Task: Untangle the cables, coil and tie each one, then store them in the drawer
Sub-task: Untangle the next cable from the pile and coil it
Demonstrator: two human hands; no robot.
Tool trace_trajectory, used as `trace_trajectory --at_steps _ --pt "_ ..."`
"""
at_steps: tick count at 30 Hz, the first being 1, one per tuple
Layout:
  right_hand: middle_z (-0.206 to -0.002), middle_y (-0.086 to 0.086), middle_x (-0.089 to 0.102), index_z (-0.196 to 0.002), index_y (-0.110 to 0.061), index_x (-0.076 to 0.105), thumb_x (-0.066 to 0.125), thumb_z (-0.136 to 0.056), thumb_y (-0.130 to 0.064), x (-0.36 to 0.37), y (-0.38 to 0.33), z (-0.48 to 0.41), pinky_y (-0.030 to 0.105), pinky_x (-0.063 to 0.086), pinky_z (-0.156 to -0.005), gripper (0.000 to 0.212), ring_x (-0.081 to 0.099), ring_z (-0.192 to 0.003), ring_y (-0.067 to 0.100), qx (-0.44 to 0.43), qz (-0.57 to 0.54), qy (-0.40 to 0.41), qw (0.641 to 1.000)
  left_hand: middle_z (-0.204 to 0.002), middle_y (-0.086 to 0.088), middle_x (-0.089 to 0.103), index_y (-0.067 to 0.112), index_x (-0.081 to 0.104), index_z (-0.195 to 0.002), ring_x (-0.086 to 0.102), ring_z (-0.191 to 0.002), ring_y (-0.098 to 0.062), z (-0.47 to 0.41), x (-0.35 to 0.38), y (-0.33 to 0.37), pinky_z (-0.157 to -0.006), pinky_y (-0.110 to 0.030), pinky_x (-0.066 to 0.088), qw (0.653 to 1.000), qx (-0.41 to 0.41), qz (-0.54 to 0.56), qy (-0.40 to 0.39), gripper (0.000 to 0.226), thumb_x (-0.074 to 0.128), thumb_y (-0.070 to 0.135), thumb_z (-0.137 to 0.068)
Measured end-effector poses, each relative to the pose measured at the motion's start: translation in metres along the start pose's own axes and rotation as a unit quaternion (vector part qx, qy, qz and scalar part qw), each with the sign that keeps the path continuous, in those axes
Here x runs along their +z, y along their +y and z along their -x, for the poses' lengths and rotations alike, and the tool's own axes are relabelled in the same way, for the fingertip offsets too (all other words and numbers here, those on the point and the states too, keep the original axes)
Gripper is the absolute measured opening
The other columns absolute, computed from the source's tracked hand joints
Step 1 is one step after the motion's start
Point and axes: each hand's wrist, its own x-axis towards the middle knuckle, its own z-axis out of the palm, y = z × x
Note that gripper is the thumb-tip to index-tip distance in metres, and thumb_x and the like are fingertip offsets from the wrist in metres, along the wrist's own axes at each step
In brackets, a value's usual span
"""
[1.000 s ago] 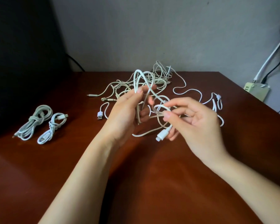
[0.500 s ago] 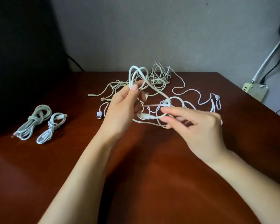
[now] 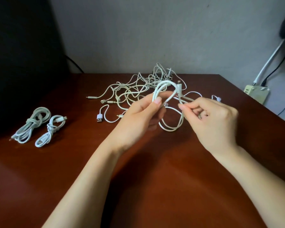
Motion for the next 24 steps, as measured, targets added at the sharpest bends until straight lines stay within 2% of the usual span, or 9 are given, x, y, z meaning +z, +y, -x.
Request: trace_trajectory --at_steps 3,6,10,12,15,19,21,24 --pt "-0.051 -0.001 0.059 -0.063 -0.012 0.067 0.073 -0.083 -0.028 0.000 0.005 -0.003 0.031 0.045 -0.044 0.026 0.053 -0.046 0.017 0.040 0.026 0.019 0.999 -0.067 0.005 0.041 0.018 0.059 -0.117 0.025 -0.055 -0.006 0.000 0.002 -0.002 -0.050 -0.018 0.021 0.999 -0.003 0.004 -0.036 0.031 0.036 0.025 -0.097" --pt "-0.049 -0.002 0.049 -0.064 -0.011 0.061 0.074 -0.082 -0.029 -0.003 0.007 -0.005 0.029 0.042 -0.047 0.029 0.046 -0.049 0.014 0.065 0.023 0.032 0.997 -0.068 0.004 0.040 0.017 0.059 -0.118 0.020 -0.057 -0.012 0.000 0.003 -0.002 -0.050 -0.017 0.022 0.998 -0.014 0.014 -0.067 0.035 0.036 0.028 -0.094" --pt "-0.057 -0.006 0.041 -0.080 -0.018 0.047 0.076 -0.077 -0.026 -0.006 0.008 -0.009 0.033 0.034 -0.056 0.031 0.044 -0.054 0.020 0.157 0.017 0.019 0.987 -0.067 0.003 0.041 0.017 0.059 -0.118 0.022 -0.056 -0.011 -0.001 0.003 -0.003 -0.049 -0.016 0.025 0.995 -0.025 0.048 -0.086 0.035 0.037 0.027 -0.093" --pt "-0.059 -0.004 0.041 -0.085 -0.017 0.047 0.074 -0.078 -0.021 -0.006 0.012 -0.010 0.036 0.033 -0.058 0.028 0.044 -0.055 0.023 0.172 0.018 0.017 0.985 -0.067 0.003 0.041 0.015 0.059 -0.120 0.023 -0.055 -0.010 -0.001 0.002 -0.003 -0.050 -0.017 0.025 0.992 -0.028 0.075 -0.094 0.035 0.037 0.026 -0.094" --pt "-0.062 0.000 0.042 -0.084 -0.013 0.052 0.069 -0.080 -0.018 -0.005 0.016 -0.010 0.037 0.034 -0.059 0.018 0.043 -0.057 0.021 0.162 0.014 0.016 0.987 -0.067 0.002 0.043 0.011 0.056 -0.124 0.026 -0.055 -0.009 0.000 0.000 -0.003 -0.050 -0.018 0.025 0.987 -0.039 0.112 -0.104 0.037 0.037 0.024 -0.094" --pt "-0.077 -0.007 0.048 -0.086 -0.014 0.061 0.064 -0.083 -0.021 0.000 0.014 -0.006 0.033 0.045 -0.059 0.008 0.045 -0.060 0.014 0.121 -0.049 -0.031 0.991 -0.066 0.002 0.044 0.010 0.056 -0.123 0.027 -0.054 -0.008 -0.001 -0.003 -0.001 -0.049 -0.018 0.025 0.982 -0.038 0.163 -0.088 0.036 0.037 0.022 -0.095" --pt "-0.083 -0.007 0.053 -0.085 -0.012 0.065 0.060 -0.087 -0.022 0.002 0.012 -0.003 0.026 0.045 -0.063 0.011 0.050 -0.066 0.010 0.080 -0.083 -0.071 0.991 -0.066 0.003 0.045 0.010 0.057 -0.120 0.028 -0.052 -0.007 -0.002 -0.006 0.001 -0.048 -0.018 0.025 0.979 -0.025 0.192 -0.065 0.032 0.038 0.019 -0.096" --pt "-0.085 0.001 0.063 -0.084 -0.005 0.066 0.054 -0.092 -0.019 0.001 0.002 -0.001 0.018 0.042 -0.076 0.020 0.055 -0.081 0.012 0.021 -0.135 -0.109 0.985 -0.064 0.003 0.046 0.010 0.059 -0.115 0.028 -0.050 -0.006 -0.003 -0.009 0.004 -0.045 -0.017 0.025 0.972 -0.023 0.233 -0.008 0.035 0.039 0.022 -0.089"
